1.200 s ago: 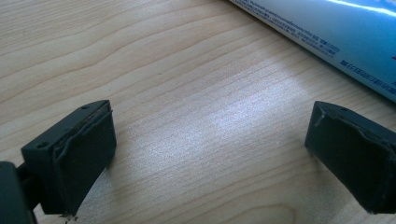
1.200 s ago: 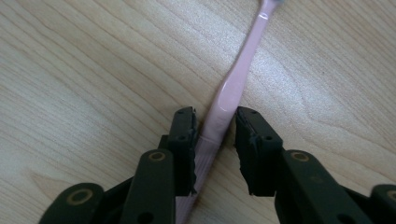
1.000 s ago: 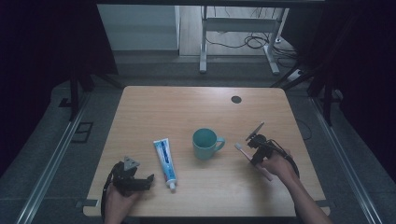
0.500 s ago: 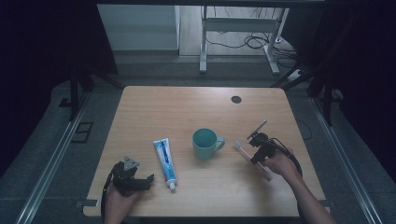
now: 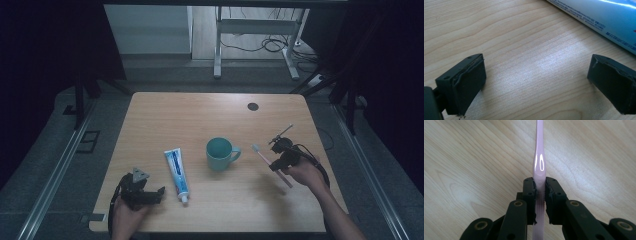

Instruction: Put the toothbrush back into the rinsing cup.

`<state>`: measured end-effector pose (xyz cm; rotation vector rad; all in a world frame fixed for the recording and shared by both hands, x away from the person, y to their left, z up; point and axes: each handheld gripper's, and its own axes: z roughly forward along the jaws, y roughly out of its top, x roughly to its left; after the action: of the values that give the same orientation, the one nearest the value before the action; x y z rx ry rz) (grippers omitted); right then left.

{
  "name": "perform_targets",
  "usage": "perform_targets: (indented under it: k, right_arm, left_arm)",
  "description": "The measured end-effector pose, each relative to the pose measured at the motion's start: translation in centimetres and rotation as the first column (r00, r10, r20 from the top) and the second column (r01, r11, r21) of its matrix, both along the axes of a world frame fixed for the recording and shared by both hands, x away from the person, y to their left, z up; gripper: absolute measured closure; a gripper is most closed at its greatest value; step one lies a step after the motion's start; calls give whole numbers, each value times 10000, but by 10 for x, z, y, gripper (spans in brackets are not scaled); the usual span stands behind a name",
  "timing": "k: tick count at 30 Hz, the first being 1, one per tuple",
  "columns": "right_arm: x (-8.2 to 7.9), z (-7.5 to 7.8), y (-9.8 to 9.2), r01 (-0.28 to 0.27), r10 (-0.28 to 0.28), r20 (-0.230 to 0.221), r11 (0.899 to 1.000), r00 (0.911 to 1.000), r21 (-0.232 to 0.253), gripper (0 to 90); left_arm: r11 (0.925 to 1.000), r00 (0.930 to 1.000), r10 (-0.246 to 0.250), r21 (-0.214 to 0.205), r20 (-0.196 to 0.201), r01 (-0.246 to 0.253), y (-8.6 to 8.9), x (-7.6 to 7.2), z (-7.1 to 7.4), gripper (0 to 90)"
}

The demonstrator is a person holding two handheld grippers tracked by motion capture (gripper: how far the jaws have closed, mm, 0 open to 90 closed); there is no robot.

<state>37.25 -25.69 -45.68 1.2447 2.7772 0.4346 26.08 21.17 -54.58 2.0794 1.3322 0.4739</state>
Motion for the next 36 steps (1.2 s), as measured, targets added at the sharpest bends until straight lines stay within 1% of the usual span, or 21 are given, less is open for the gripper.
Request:
perform_targets:
  k: [1,2,7,8,10,14,15,16,21,24,29,32,36]
  right_arm:
    - [-1,4,0,1,-2,96,9999,10000,109,785]
    - [-1,4,0,1,-2,96,9999,10000,109,785]
    - [-3,15,-1,-99,82,399,9991,9992,422,785]
    - [-3,20,-1,-155,121,550,9980,9984,616,786]
    - [-4,22,-1,-169,127,597,9974,9981,707,786]
    - [-5,32,0,-330,236,911,9941,9956,1034,786]
    - [-6,37,1,-397,268,1093,9923,9936,1177,786]
    - [-6,37,1,-397,268,1093,9923,9936,1177,786]
    - [-7,48,3,-641,392,1600,9860,9863,1538,786]
    - [-8,55,5,-755,408,1862,9801,9817,1833,785]
    - [-10,64,7,-968,407,2408,9693,9697,2259,785]
    - [-10,67,8,-1045,357,2637,9621,9639,2517,786]
    - [-10,70,10,-1108,264,2930,9550,9558,2753,785]
  left_arm:
    - [10000,10000,0,-1,0,0,0,0,0,20]
    - [10000,10000,1,1,0,-1,0,0,0,20]
    - [10000,10000,4,-4,2,-4,0,0,0,20]
    - [10000,10000,3,-3,2,-3,0,0,0,19]
    - [10000,10000,5,-7,3,-5,0,0,0,20]
    - [10000,10000,8,-12,5,-8,0,0,0,20]
    - [10000,10000,18,-11,12,-18,0,0,0,19]
    - [10000,10000,18,-10,13,-18,0,0,0,19]
    - [10000,10000,7,-8,8,-6,0,0,0,20]
    - [10000,10000,1,1,12,-1,0,0,0,19]
    - [10000,10000,-12,20,27,11,0,0,0,19]
    - [10000,10000,-15,17,26,15,0,0,0,20]
    - [10000,10000,-11,-2,26,11,0,0,0,20]
